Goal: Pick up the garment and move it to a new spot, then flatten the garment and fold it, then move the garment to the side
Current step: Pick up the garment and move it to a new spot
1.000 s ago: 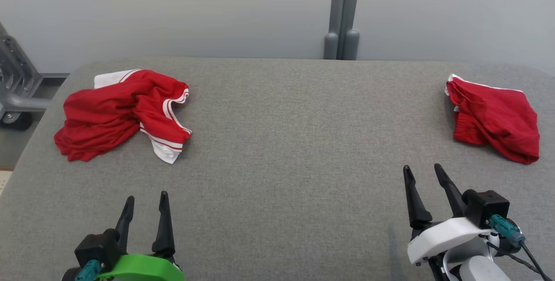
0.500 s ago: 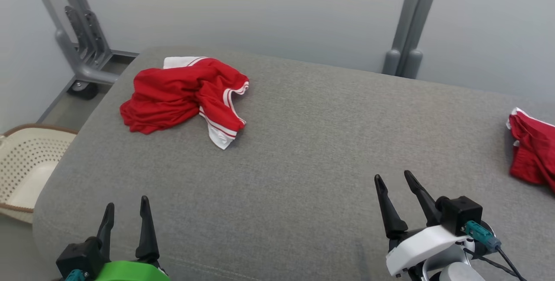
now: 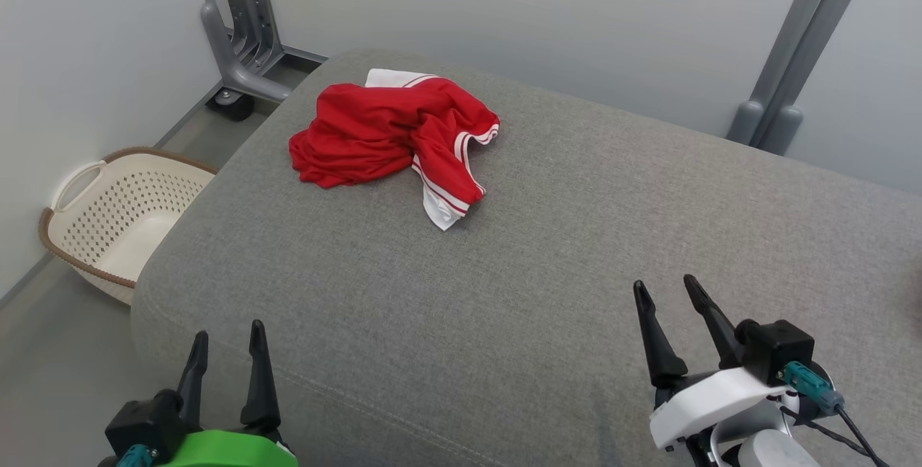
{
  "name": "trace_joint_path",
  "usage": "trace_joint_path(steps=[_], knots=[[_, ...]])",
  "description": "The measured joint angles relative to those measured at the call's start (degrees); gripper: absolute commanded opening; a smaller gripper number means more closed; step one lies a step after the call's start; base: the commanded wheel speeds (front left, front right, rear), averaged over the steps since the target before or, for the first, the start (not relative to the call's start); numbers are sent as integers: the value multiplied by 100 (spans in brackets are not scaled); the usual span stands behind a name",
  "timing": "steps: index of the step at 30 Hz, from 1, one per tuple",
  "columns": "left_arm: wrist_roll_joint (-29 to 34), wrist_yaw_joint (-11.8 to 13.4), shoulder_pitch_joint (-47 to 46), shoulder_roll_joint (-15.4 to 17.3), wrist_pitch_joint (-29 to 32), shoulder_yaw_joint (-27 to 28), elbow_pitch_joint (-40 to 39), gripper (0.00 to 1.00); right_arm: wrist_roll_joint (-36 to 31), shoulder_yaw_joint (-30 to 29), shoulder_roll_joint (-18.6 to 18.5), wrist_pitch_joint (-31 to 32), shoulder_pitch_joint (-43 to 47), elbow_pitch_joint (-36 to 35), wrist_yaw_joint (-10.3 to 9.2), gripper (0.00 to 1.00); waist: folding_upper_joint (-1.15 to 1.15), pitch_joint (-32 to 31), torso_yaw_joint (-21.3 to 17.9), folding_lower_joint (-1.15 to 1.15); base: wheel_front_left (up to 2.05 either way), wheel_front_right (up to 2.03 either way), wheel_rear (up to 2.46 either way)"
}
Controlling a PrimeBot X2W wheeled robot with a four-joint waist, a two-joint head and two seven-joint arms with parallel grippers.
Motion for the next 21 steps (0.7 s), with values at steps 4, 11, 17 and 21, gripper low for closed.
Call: trace_joint_path(steps=[4,11,17,21], knots=[[18,-33,-103,-10,67,-99,-27,100,-1,-133,-14,0,7,4,-9,100,0,-18,47,0,0,0,0],[237,-136,-692,218,322,-249,-103,100,-182,-216,-63,20,16,-90,-52,100,0,-28,-34,0,0,0,0],[290,-237,-1427,324,658,-258,-270,100,-278,-305,-172,111,4,-341,-54,100,0,118,-275,0,0,0,0],[286,-265,-1944,465,987,-182,-233,100,-378,-376,-219,204,-20,-515,-60,100,0,282,-478,0,0,0,0]])
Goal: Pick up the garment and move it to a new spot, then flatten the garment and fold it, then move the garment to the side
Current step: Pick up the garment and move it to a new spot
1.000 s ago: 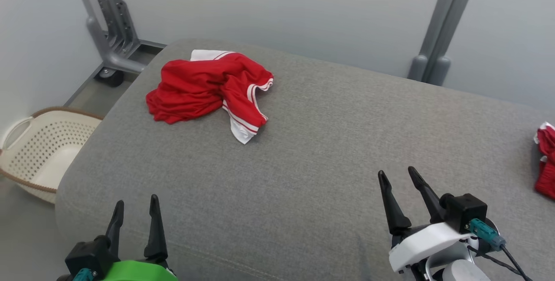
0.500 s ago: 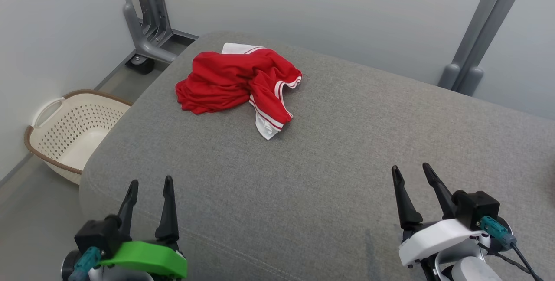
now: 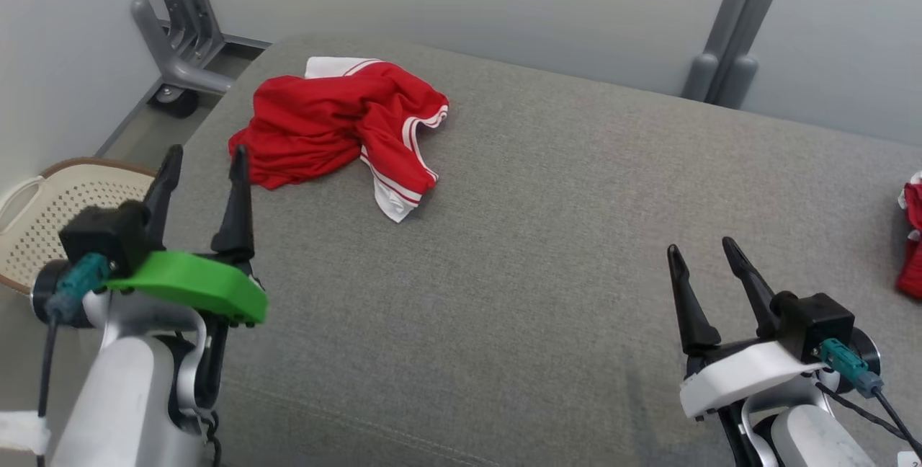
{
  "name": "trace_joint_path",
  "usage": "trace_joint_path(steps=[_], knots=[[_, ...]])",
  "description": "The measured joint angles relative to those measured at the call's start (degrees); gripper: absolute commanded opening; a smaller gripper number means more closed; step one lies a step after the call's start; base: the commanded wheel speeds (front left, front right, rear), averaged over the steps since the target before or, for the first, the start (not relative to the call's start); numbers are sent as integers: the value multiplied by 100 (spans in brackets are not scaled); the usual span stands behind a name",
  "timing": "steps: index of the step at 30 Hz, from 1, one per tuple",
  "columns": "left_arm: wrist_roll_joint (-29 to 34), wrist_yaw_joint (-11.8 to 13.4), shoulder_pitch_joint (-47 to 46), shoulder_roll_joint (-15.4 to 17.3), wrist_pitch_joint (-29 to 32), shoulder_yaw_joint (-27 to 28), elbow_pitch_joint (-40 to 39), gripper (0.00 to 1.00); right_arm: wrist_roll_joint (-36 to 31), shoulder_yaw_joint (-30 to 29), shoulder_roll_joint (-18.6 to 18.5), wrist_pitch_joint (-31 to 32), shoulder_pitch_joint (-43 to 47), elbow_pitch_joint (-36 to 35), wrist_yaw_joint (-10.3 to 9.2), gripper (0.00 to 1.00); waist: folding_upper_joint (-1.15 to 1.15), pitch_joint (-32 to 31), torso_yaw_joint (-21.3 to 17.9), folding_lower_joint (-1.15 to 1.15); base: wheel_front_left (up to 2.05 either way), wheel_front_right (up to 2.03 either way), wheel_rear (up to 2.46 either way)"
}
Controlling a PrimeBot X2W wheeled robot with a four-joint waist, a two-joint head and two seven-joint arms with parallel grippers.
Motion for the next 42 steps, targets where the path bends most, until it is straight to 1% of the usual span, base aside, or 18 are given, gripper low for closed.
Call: trace_joint_path(steps=[6,10,12,20,21,28,34,42], knots=[[-300,-12,-788,130,761,277,331,100,-177,-87,-141,109,-193,-280,-2,100,0,321,-347,0,0,0,0],[-463,-10,-1281,363,1228,532,591,100,-233,-149,-183,169,-325,-461,-4,100,0,578,-591,0,0,0,0],[-515,-3,-1502,457,1421,657,687,100,-255,-190,-205,198,-366,-552,-36,100,0,714,-713,0,0,0,0],[-621,16,-2173,846,2128,933,1059,100,-334,-322,-364,309,-485,-853,-37,100,0,1307,-1192,0,0,0,0],[-621,22,-2294,939,2243,996,1136,100,-376,-348,-399,353,-556,-954,-37,100,0,1465,-1303,0,0,0,0],[-669,83,-2627,1128,2554,1205,1377,100,-498,-402,-512,413,-771,-1277,-37,100,0,2034,-1646,0,0,0,0],[-762,122,-2881,1159,2647,1370,1671,100,-521,-428,-557,453,-964,-1425,-37,100,0,2523,-1876,1,0,0,0],[-817,138,-2922,1183,2655,1558,2241,100,-546,-466,-659,453,-1084,-1435,-36,100,0,3014,-2125,1,0,0,0]])
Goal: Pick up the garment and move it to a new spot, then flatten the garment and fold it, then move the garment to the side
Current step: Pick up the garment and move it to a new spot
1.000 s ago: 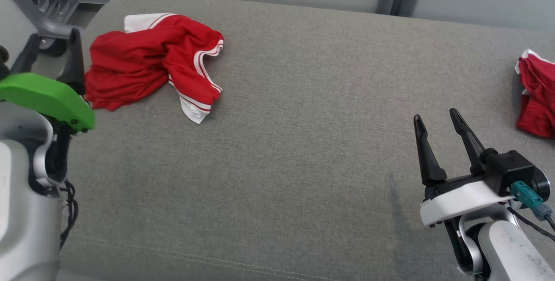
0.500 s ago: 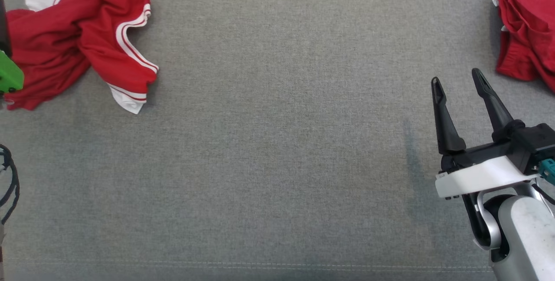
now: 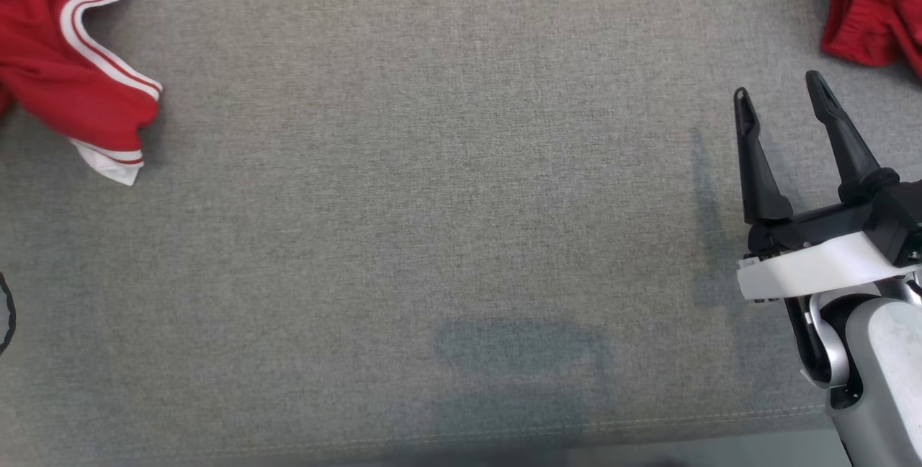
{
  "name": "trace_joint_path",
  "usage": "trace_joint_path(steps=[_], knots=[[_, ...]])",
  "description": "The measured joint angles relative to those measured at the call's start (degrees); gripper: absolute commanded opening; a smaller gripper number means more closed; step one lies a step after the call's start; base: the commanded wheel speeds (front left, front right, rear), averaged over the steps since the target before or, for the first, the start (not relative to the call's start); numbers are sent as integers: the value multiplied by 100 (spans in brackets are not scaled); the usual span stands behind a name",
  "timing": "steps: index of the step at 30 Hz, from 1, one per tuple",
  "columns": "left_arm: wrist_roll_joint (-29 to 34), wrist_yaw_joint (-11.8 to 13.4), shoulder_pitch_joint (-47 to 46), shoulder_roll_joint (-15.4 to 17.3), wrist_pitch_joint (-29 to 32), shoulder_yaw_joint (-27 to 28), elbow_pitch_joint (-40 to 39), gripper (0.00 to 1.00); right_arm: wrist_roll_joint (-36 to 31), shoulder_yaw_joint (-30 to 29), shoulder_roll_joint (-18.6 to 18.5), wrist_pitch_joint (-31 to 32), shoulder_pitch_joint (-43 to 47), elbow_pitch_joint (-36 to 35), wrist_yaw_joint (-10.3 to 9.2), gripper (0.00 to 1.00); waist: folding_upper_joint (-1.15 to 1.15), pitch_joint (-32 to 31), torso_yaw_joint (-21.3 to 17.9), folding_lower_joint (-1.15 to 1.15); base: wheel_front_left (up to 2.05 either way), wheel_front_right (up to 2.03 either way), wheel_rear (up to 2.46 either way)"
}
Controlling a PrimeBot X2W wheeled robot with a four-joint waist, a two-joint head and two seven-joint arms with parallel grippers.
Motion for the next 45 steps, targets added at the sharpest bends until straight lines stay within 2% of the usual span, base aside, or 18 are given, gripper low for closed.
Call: trace_joint_path(steps=[12,13,14,15,16,25,30,36,37,43,45], knots=[[170,11,-119,119,-409,75,470,100,-34,44,-24,8,-117,19,48,100,0,189,-221,0,0,0,0],[222,11,-126,119,-438,58,519,97,-34,47,-24,8,-117,30,49,100,0,184,-232,0,0,0,0],[236,11,-129,119,-470,43,561,65,-34,51,-24,9,-117,38,49,100,0,174,-242,0,0,0,0],[236,11,-131,119,-495,37,592,40,-34,54,-23,9,-118,47,51,100,0,163,-251,0,0,0,0],[250,11,-136,119,-566,26,615,0,-34,54,-23,9,-118,57,49,100,0,151,-260,0,0,0,0],[312,-9,-249,87,-965,-109,843,0,-33,29,-10,-1,-118,229,49,100,0,-26,-267,0,0,0,0],[321,-172,-358,10,-1194,-199,923,0,-31,16,9,-62,-119,371,49,100,0,-205,-223,0,0,0,0],[255,-556,-604,-240,-1547,-334,893,0,-12,25,75,-158,-131,582,49,100,0,-514,-144,0,0,0,0],[255,-556,-604,-240,-1547,-334,893,0,-12,25,75,-158,-131,582,49,100,0,-514,-144,0,0,0,0],[218,-1044,-794,-515,-1755,-716,669,0,35,25,156,-257,-137,751,51,100,0,-912,-55,0,0,0,0],[216,-1104,-850,-590,-1789,-805,589,0,49,29,175,-281,-136,816,51,100,0,-1057,-28,0,0,0,0]])
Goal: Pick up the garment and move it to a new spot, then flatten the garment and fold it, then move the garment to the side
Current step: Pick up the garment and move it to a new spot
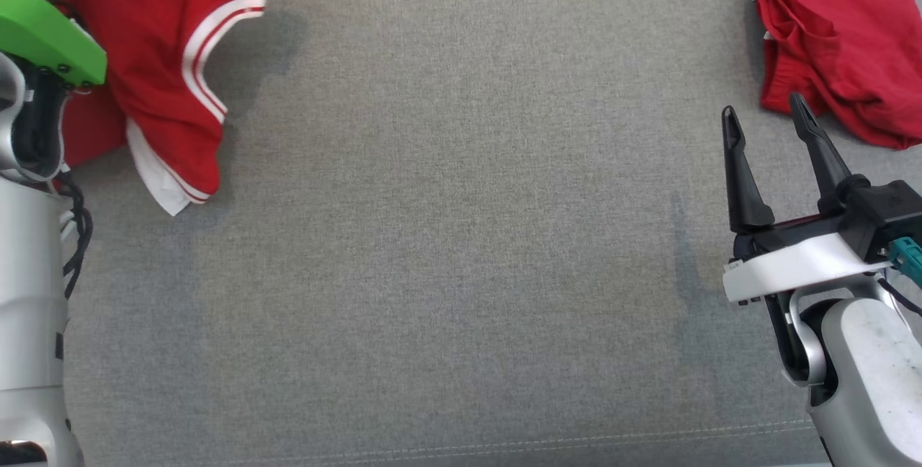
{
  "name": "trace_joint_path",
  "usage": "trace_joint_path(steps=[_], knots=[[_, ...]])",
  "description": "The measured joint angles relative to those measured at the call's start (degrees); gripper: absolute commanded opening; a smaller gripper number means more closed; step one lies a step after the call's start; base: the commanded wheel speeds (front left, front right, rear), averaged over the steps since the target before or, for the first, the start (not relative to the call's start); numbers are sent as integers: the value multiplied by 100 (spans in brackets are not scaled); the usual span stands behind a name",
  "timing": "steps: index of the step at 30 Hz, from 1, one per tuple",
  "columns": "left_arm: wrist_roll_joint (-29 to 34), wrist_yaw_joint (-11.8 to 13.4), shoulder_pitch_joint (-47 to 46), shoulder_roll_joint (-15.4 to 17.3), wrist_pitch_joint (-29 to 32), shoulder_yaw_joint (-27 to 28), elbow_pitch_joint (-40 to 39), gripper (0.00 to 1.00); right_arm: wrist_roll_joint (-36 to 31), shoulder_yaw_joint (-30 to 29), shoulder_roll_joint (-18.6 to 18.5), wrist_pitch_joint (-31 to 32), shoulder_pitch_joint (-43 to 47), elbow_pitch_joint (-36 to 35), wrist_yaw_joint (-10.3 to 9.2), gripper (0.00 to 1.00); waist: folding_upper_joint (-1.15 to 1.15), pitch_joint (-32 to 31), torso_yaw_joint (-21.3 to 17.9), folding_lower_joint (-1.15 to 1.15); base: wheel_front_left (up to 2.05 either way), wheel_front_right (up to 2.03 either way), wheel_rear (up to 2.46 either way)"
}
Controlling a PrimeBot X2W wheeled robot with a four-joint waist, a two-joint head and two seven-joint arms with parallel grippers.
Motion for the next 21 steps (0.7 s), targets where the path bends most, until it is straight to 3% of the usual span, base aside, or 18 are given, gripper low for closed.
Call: trace_joint_path(steps=[11,21], knots=[[-215,-107,13,-510,-91,-482,-313,0,168,53,186,-75,167,346,0,100,0,-833,45,0,0,0,0],[-472,-107,685,-812,15,-656,-932,0,276,219,353,-74,555,467,0,100,0,-1490,-152,0,0,0,0]])
